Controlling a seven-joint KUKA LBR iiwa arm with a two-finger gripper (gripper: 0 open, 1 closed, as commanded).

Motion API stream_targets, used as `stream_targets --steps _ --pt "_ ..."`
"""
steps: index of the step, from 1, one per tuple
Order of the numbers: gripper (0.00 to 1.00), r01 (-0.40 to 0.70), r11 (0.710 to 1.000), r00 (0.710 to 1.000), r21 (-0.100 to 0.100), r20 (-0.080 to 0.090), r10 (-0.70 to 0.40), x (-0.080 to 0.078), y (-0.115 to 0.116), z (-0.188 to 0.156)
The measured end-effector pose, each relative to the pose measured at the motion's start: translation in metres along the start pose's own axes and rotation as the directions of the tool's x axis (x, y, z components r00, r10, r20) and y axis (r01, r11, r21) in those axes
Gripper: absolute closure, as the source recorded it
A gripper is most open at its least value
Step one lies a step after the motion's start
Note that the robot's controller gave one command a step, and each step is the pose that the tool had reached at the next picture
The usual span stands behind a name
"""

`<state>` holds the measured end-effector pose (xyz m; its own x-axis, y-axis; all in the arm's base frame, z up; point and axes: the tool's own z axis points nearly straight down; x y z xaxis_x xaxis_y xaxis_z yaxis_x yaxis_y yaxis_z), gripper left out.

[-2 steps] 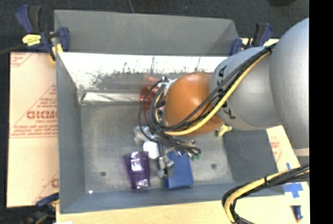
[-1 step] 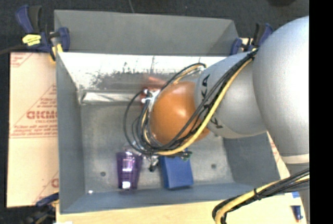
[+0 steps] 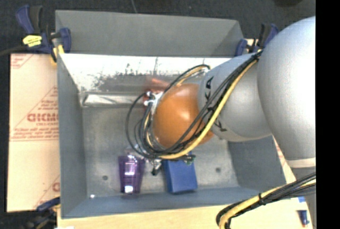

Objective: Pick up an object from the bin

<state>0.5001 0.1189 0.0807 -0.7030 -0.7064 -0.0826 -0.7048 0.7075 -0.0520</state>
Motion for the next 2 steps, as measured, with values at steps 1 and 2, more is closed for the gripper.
stream_targets --steps 1,2 --pt "1.00 0.119 0.993 0.992 -0.018 -0.029 -0.119 -0.008 0.004 -0.022" --pt "1.00 0.266 0.964 0.964 -0.014 -0.015 -0.266 -0.045 -0.007 -0.096"
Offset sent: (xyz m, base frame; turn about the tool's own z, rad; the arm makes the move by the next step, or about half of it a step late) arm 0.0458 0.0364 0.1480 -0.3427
